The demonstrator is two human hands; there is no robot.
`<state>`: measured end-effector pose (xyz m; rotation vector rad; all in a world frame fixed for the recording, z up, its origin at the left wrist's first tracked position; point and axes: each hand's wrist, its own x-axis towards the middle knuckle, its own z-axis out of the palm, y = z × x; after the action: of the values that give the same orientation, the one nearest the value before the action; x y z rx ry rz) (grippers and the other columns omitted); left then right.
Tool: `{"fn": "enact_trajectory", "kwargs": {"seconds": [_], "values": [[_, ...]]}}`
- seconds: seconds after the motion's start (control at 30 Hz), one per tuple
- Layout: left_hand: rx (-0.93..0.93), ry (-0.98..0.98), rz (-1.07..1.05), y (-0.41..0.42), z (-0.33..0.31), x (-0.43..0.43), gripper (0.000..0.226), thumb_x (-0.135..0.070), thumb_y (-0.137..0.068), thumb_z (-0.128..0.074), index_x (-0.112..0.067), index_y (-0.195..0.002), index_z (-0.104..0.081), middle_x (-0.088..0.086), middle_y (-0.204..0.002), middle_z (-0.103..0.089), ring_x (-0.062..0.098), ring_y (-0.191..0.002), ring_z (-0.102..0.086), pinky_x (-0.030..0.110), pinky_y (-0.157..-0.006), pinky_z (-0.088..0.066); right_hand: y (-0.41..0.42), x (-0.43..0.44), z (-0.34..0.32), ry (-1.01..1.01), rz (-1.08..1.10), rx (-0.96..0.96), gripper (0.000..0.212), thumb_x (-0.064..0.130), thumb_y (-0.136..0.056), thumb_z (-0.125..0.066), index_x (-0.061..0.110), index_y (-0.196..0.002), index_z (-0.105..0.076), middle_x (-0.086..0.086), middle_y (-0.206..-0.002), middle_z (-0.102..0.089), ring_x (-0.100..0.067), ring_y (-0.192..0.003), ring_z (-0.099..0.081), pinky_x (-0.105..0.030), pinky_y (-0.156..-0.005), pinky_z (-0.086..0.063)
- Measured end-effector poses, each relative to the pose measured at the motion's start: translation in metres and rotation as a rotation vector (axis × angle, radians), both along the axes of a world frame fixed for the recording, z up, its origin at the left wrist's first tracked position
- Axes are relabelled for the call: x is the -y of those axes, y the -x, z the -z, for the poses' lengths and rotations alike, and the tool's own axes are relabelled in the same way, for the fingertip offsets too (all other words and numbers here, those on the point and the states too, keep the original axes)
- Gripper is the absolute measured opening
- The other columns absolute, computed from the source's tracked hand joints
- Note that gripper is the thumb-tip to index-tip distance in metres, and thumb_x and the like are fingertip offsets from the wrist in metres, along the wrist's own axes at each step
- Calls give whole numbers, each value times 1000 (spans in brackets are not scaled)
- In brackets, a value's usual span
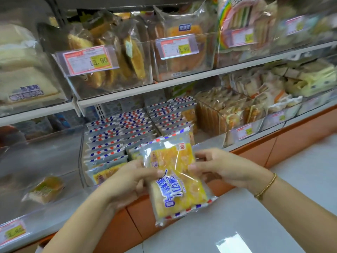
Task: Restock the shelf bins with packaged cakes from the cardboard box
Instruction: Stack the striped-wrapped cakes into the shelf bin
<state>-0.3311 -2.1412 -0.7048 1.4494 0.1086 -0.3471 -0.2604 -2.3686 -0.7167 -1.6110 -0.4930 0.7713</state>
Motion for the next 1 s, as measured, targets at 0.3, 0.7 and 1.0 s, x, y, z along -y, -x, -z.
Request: {"fn": "enact_trajectory", "kwargs": {"seconds": [0.3,0.7,1.0], "values": [[171,-17,-4,-78,-28,58,50,14,-79,-62,-7,-123,-54,16,-111,-70,30,-101,-68,35,-85,-58,-31,48,-29,-37,293,198,45,14,-66,-76,20,-109,-65,3,-90,-75,-11,-77,-70,-24,-62,-55],[556,-1561,75,-142,17,36,34,-17,-96,-51,-23,-129,-55,-3,-139,-48,20,-115,-56,34,-88,-50,-212,20,-27,401,736,479,74,17,-75,-80,7,-140,-46,-11,-134,-56,-28,-119,-55,-36,-99,-46],[641,-1531,29,-154,24,30,32,-10,-92,-52,-26,-117,-64,-8,-125,-57,16,-103,-60,33,-84,-51,-235,-42,36,903,468,520,28,10,-99,-41,0,-116,-60,-15,-120,-62,-31,-110,-60,-32,-81,-45]]}}
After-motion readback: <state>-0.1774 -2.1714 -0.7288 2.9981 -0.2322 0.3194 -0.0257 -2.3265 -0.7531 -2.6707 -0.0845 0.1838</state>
